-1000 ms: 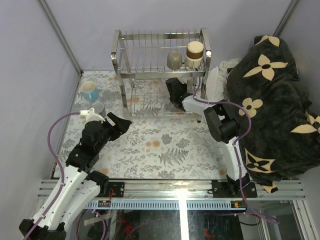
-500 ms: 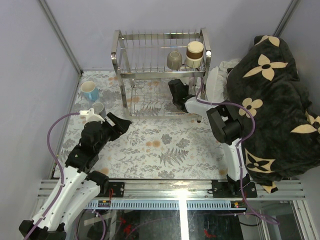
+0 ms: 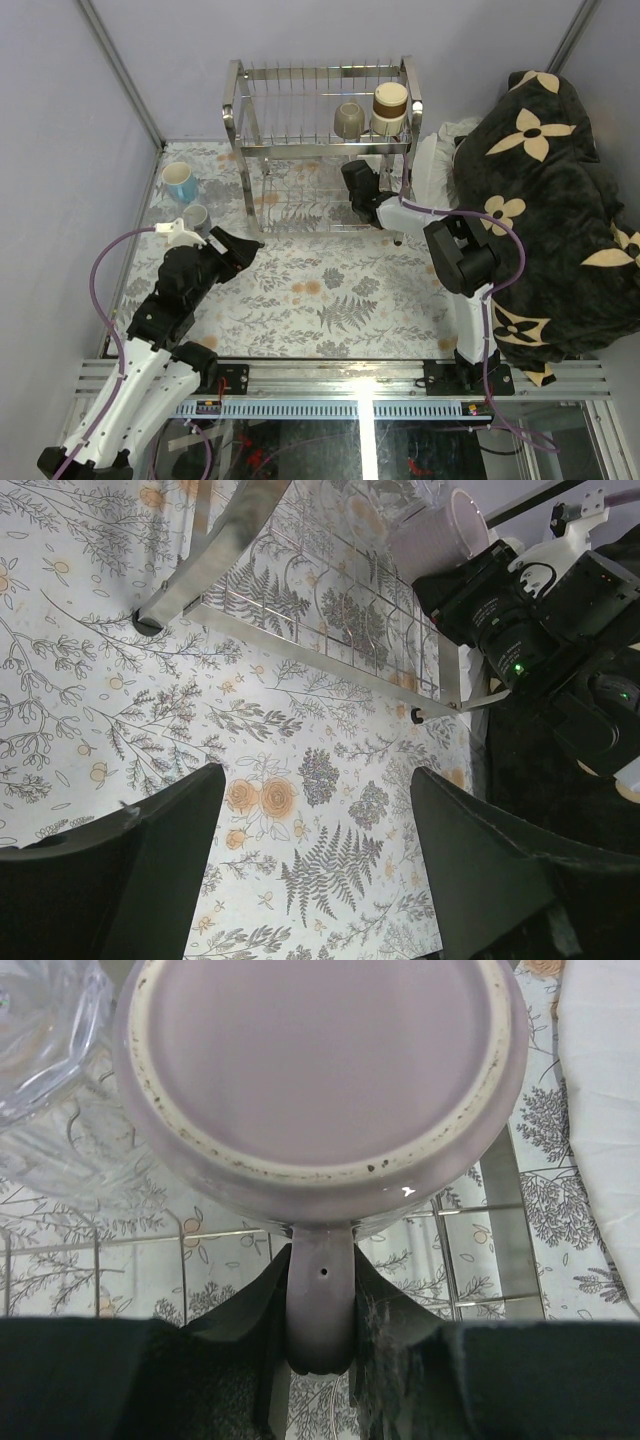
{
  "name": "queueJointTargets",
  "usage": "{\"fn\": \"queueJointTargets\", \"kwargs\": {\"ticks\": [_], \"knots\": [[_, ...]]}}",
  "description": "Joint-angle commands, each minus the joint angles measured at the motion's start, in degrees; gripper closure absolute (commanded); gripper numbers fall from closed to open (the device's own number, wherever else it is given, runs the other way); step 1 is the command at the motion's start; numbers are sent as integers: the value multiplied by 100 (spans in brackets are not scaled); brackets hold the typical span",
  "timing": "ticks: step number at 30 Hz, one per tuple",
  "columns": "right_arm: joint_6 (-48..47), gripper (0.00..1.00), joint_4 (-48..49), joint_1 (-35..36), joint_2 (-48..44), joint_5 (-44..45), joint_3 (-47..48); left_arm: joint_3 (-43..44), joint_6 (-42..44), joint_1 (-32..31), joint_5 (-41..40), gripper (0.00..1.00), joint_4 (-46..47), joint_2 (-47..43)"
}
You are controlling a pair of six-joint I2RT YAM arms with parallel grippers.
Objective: Unload the cups from the dish rack
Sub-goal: Unload the cup from the dish rack.
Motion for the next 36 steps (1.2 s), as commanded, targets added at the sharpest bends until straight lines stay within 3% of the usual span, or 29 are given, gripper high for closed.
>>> {"fn": "queueJointTargets", "kwargs": {"ticks": [1, 15, 26, 36], "knots": [[374, 100, 270, -8, -586, -270, -35, 172, 67, -30, -61, 25, -19, -107], [259, 100, 367, 141, -486, -1503, -218, 230, 85, -30, -111, 25, -104, -140], [48, 100, 233, 162, -234, -2559, 194, 259, 120, -28, -161, 24, -184, -215], [-109, 100, -391, 161, 79, -2333, 601, 222, 107, -30, -137, 25, -181, -239]]}}
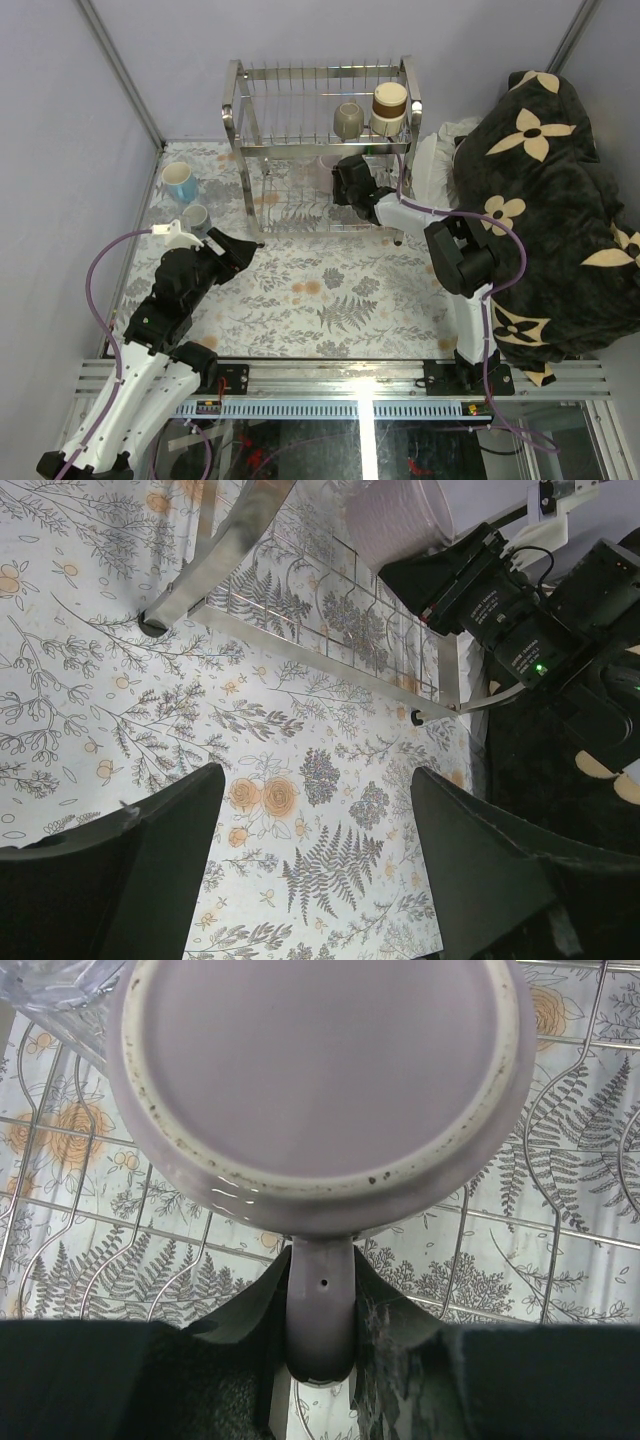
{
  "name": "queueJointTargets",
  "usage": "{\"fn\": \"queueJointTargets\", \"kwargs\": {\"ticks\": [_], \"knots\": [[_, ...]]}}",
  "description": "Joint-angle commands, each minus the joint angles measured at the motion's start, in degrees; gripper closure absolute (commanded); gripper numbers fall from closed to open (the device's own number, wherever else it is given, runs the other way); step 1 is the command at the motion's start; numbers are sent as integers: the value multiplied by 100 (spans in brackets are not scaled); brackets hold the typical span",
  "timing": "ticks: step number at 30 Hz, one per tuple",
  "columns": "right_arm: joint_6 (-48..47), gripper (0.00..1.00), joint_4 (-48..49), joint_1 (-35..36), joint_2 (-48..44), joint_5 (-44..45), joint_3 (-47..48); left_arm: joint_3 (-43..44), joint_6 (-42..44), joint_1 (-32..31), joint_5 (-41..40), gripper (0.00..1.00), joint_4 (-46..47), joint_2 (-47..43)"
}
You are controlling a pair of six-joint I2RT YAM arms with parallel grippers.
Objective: Unload the cups from the dish rack
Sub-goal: Unload the cup from the dish rack.
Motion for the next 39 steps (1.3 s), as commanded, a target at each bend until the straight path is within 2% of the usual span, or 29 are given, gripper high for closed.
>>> {"fn": "queueJointTargets", "kwargs": {"ticks": [1, 13, 18, 22, 25, 39], "knots": [[-85, 99, -161, 61, 193, -39, 408, 162, 95, -28, -80, 24, -15, -99], [-269, 86, -444, 54, 593, 144, 795, 155, 122, -28, -127, 24, -51, -107], [-283, 77, -446, 53, 624, 146, 836, 164, 127, -28, -133, 24, -47, -104], [-319, 62, -502, 52, 656, 142, 931, 147, 131, -29, -134, 24, -70, -104], [-369, 56, -575, 52, 699, 151, 1028, 138, 131, -26, -137, 24, -70, -116], [-618, 55, -710, 52, 713, 316, 1283, 121, 130, -29, -153, 24, -48, -100]]}}
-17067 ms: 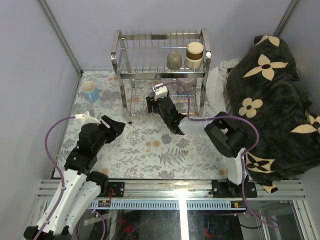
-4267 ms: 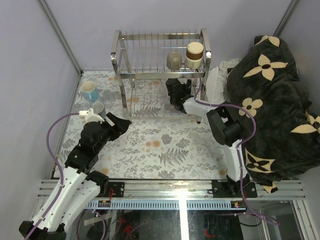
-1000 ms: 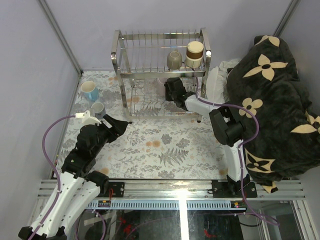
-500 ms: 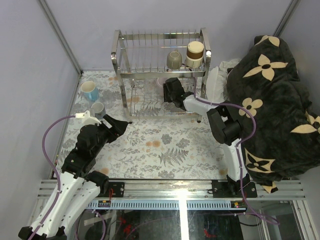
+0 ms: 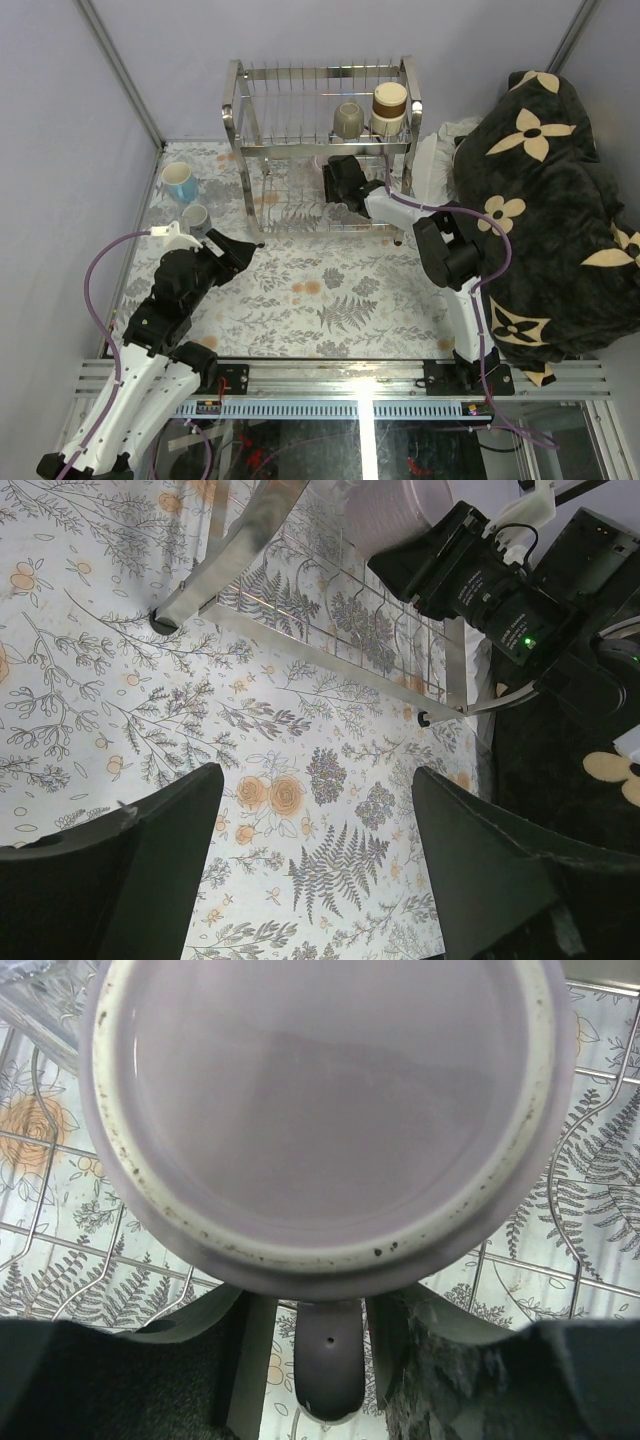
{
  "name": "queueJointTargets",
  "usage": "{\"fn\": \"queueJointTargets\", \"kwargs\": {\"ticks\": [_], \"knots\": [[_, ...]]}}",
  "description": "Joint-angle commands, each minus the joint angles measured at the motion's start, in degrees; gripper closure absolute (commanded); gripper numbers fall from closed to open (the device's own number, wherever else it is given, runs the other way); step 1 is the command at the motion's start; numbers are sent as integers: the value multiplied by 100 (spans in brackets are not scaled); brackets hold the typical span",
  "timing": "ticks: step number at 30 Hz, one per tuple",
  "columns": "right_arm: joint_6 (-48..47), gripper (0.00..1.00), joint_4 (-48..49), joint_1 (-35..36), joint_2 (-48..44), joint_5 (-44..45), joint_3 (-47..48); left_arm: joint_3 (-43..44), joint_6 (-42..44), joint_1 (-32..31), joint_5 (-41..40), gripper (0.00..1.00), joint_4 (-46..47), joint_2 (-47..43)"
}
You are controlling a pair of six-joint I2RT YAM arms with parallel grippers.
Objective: Unload the cups from the dish rack
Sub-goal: Unload the cup from the dish rack.
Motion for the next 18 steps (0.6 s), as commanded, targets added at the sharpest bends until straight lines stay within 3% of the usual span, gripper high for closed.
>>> {"fn": "queueJointTargets", "kwargs": {"ticks": [1, 12, 15, 18], "knots": [[-238, 55, -51, -1, 24, 159, 288, 116, 114, -26, -74, 23, 77, -24], [-353, 62, -201, -45, 216, 194, 565, 103, 122, -26, -85, 23, 90, -11], [-365, 68, -238, -53, 252, 203, 604, 116, 116, -26, -73, 23, 93, 20], [-370, 83, -241, -62, 244, 211, 604, 118, 113, -28, -86, 23, 99, 25]]}}
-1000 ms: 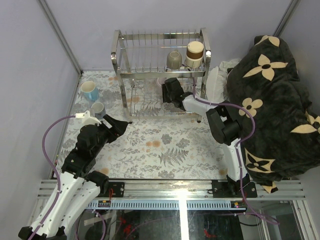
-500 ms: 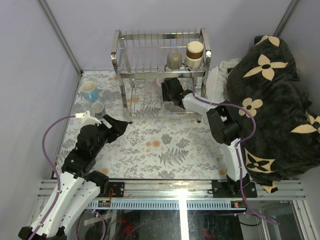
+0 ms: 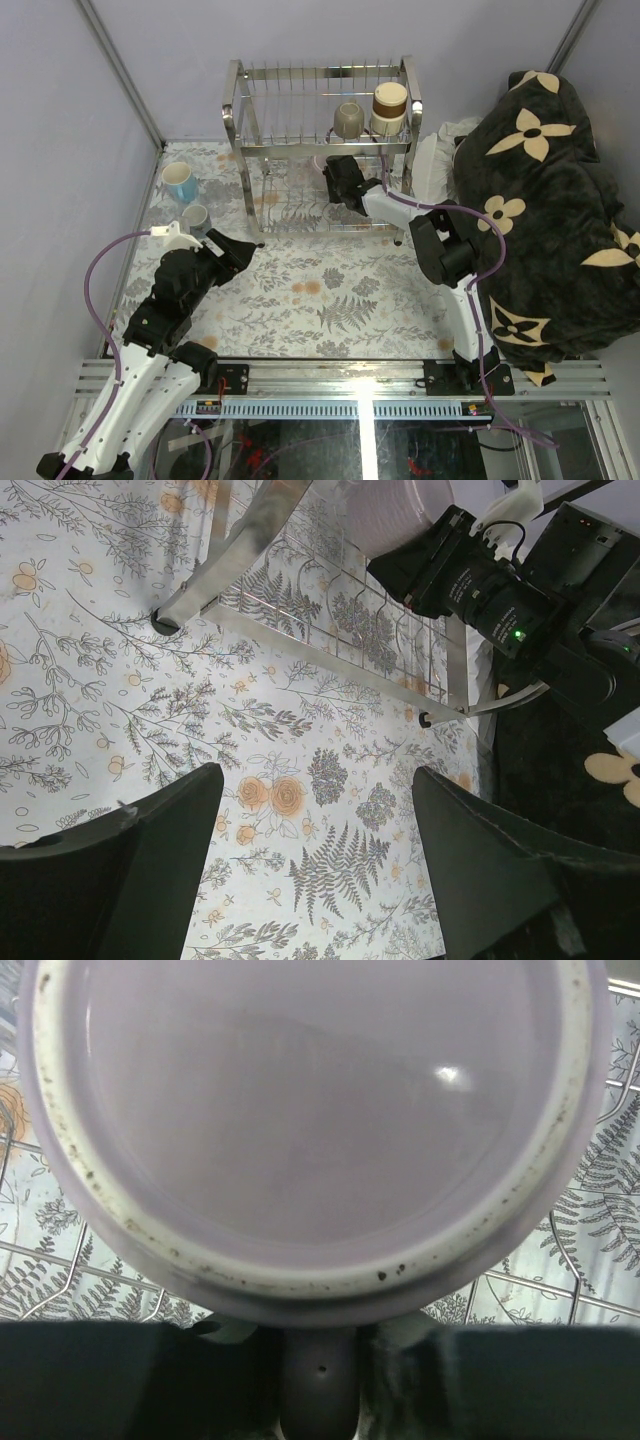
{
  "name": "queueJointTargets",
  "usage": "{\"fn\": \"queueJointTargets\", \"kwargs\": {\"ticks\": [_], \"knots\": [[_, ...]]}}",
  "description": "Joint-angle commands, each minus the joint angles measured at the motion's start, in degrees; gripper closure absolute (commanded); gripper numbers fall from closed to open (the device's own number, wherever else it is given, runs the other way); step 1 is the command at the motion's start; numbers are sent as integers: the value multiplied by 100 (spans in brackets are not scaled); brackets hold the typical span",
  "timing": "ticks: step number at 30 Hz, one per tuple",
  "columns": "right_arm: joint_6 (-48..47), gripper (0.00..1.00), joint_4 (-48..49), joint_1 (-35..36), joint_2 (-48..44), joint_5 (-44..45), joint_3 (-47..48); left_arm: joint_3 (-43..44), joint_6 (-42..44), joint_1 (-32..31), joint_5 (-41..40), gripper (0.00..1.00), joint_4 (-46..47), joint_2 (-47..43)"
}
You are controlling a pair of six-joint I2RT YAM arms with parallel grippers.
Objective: Unload the cups from the dish rack
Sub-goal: Unload the cup from the dish rack.
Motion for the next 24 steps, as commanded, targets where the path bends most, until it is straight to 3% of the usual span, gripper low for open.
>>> {"fn": "queueJointTargets", "kwargs": {"ticks": [1, 3, 24], "knots": [[-97, 89, 38, -40, -26, 166, 283, 120, 113, -28, -65, 23, 96, 11], [-98, 100, 42, -41, -50, 175, 275, 121, 114, -26, -62, 23, 105, 16], [-137, 100, 262, -40, -333, 244, -16, 163, 122, -21, -48, 23, 77, -9]]}}
